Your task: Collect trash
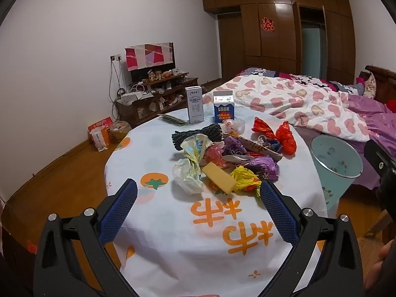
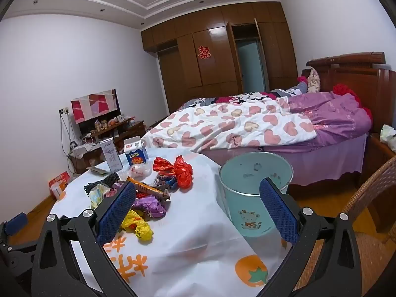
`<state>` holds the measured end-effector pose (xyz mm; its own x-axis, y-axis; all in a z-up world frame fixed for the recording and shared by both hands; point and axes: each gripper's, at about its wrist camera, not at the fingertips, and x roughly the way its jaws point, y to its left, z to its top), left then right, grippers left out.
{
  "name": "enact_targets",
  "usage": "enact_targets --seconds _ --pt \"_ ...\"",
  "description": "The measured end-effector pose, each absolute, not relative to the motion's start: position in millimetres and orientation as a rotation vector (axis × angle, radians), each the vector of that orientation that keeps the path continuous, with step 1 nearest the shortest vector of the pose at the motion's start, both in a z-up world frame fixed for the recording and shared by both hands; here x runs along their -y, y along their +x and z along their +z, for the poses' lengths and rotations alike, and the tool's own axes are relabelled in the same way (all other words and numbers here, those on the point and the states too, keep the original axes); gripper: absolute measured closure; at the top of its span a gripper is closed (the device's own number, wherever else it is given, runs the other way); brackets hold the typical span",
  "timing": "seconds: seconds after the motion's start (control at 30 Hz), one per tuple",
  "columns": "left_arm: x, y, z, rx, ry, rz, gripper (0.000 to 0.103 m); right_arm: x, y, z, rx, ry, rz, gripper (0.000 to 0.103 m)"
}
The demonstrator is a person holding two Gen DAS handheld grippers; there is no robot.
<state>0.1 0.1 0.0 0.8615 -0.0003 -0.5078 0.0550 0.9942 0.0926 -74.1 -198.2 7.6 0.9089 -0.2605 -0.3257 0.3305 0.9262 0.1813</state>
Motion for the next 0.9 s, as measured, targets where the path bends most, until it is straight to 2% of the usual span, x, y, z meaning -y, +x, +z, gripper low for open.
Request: enact_targets --seconds 0.9 --pt "7.9 -6.7 -7.4 -0.545 0.106 -0.035 0.006 200.0 -72.8 4.8 -0.313 0.238 -0.308 0.005"
